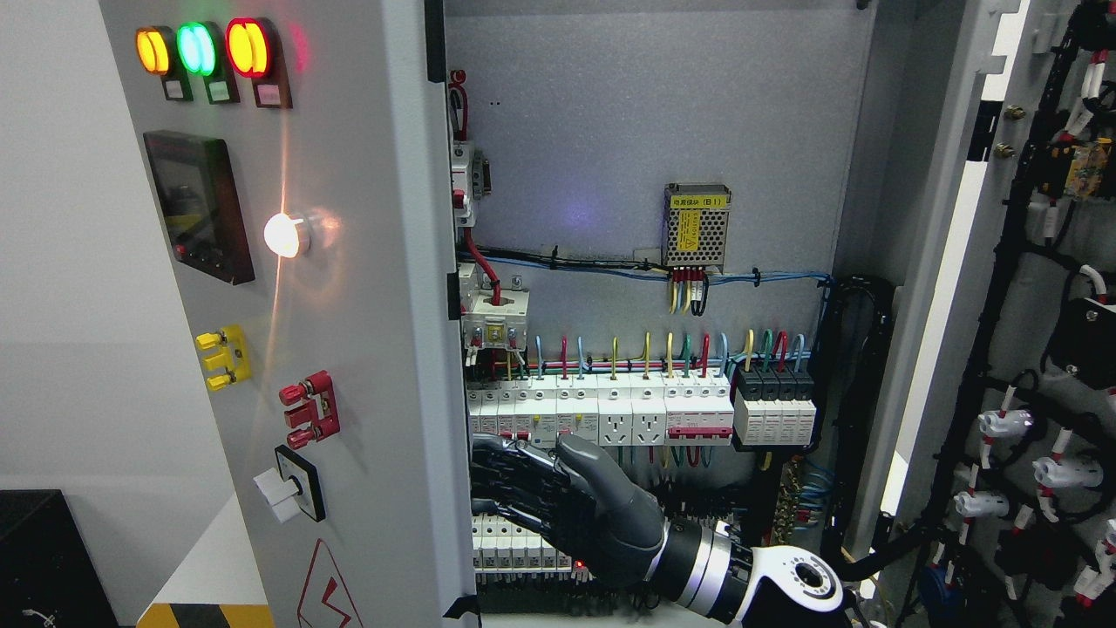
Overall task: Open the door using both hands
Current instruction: 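Swing the indicator-light door wide open with the right hand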
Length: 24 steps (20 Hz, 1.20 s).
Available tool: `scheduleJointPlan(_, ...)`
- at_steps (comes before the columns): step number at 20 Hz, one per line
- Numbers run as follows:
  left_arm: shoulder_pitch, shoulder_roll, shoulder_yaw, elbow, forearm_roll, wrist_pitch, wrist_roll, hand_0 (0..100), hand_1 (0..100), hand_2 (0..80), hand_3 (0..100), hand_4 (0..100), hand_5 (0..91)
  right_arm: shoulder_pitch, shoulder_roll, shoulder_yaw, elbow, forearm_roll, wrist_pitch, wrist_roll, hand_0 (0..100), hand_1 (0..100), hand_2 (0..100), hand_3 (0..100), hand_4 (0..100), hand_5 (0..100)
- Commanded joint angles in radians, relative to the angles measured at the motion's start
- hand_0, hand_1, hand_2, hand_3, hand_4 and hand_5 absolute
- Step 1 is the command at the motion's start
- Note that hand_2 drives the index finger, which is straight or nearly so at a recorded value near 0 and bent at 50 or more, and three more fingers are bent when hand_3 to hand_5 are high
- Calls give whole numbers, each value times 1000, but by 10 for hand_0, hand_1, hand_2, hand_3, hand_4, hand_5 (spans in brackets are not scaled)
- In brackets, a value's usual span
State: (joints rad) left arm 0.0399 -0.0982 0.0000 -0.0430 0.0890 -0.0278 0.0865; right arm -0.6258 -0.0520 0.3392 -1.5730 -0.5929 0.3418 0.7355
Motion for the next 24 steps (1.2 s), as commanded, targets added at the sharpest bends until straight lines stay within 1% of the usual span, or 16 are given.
scheduleJointPlan(1,0,0,-32,0,0,0,-1,0,0,0,0,0,0,24,-2,64,-53,-59,0,4,191,0,0,0,0,0)
scheduleJointPlan(6,0,0,-32,0,0,0,-1,0,0,0,0,0,0,55,-3,103,-67,-62,0,7,191,0,0,0,0,0)
scheduleJointPlan(10,0,0,-32,0,0,0,-1,0,0,0,0,0,0,63,-2,126,-87,-62,0,7,191,0,0,0,0,0)
scheduleJointPlan(13,0,0,-32,0,0,0,-1,0,0,0,0,0,0,67,-2,162,-113,-62,0,7,191,0,0,0,0,0)
scheduleJointPlan(15,0,0,-32,0,0,0,-1,0,0,0,0,0,0,71,-2,169,-117,-62,0,7,191,0,0,0,0,0)
scheduleJointPlan(18,0,0,-32,0,0,0,-1,0,0,0,0,0,0,71,-2,214,-125,-61,0,5,191,0,0,0,0,0)
scheduleJointPlan(20,0,0,-32,0,0,0,-1,0,0,0,0,0,0,71,1,236,-134,-61,2,4,191,0,0,0,0,0)
scheduleJointPlan(23,0,0,-32,0,0,0,-1,0,0,0,0,0,0,69,12,239,-133,-61,6,2,191,0,0,0,0,0)
scheduleJointPlan(24,0,0,-32,0,0,0,-1,0,0,0,0,0,0,69,14,250,-133,-61,8,1,191,0,0,0,0,0)
